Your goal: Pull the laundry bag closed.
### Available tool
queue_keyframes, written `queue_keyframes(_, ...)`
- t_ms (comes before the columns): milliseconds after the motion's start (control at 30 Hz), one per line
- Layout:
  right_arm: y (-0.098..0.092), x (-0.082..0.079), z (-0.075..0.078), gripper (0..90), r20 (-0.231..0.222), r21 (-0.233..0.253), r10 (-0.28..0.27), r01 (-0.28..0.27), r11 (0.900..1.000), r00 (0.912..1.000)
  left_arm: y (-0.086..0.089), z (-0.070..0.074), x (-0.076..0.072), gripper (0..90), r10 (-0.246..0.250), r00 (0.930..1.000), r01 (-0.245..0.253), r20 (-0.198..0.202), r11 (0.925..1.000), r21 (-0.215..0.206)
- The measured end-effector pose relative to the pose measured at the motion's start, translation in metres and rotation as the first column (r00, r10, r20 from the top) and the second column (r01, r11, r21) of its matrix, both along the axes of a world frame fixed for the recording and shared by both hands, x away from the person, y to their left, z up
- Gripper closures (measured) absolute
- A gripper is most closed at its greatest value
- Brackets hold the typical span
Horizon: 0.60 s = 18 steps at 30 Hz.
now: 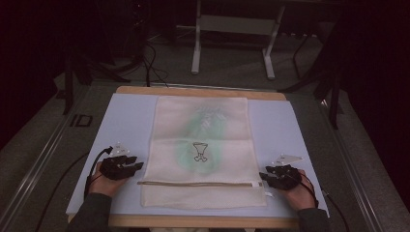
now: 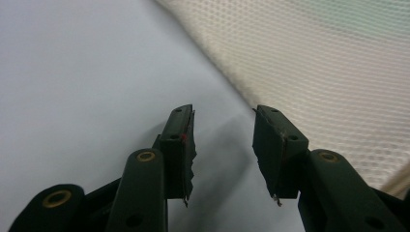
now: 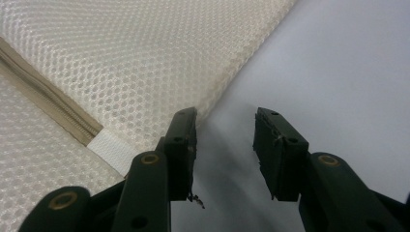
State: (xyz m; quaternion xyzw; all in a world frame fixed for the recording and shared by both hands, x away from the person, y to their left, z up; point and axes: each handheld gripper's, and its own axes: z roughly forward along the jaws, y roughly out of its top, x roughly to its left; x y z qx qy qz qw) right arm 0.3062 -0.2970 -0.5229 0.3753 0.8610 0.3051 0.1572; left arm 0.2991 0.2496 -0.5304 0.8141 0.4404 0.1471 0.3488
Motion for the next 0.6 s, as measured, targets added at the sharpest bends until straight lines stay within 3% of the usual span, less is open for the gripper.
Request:
queue_keyframes(267, 0.002, -0.001, 0.000, 60.6, -0.002, 0.001, -0.001, 0.001, 1.000, 1.0000, 0.002, 0.000, 0.000, 62.2, -0.036, 0.9993, 0.036, -0.012, 0.9986, -0.039)
queue_keyframes(400, 0.005, -0.002, 0.003, 62.0, 0.007, -0.008, 0.005, -0.005, 1.000, 1.0000, 0.002, 0.001, -0.001, 63.2, -0.044, 0.9990, 0.043, -0.007, 0.9982, -0.042)
queue_keyframes(533, 0.008, -0.003, 0.006, 60.8, 0.017, 0.013, 0.021, -0.021, 1.000, 0.9996, 0.001, 0.002, -0.001, 64.3, -0.053, 0.9986, 0.052, -0.008, 0.9978, -0.042)
queue_keyframes(600, 0.015, -0.004, 0.009, 60.0, 0.014, 0.009, 0.050, -0.050, 0.999, 0.9987, 0.000, 0.002, 0.000, 65.9, -0.048, 0.9987, 0.048, -0.017, 0.9985, -0.025)
